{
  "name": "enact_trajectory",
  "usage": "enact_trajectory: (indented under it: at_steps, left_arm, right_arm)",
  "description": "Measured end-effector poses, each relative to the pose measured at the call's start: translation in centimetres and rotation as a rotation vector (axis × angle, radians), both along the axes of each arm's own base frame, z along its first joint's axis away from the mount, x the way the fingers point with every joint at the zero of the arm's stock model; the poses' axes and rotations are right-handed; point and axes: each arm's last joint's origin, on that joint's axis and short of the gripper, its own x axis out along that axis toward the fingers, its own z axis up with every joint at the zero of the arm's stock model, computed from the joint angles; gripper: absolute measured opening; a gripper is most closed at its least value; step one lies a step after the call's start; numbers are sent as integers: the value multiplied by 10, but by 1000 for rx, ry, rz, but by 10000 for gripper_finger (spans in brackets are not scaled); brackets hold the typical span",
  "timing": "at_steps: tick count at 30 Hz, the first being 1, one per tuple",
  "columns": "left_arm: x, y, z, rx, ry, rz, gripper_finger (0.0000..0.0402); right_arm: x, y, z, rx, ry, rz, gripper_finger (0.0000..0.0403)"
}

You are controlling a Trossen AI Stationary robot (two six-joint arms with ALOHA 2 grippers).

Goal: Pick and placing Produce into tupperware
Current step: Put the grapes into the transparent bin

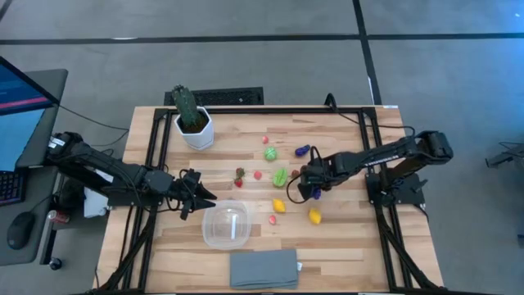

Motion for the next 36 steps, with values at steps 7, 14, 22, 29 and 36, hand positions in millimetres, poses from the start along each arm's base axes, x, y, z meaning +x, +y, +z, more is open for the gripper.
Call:
enact_trajectory:
  at_steps: [7,14,22,29,36]
  left_arm:
    - [0,1,-2,21,20,33,149]
    - [0,2,-3,25,22,42,149]
    - [0,2,-3,23,22,43,149]
    - [0,1,-3,23,22,43,149]
    - [0,2,-3,23,22,43,149]
  right_arm:
    - [4,-4,1,-17,-40,-8,377]
    - [4,-10,1,-22,-38,-6,377]
    - [2,-10,-5,-14,-38,-6,377]
    - [2,-6,-7,4,-47,4,377]
    - [3,-6,-16,2,0,17,377]
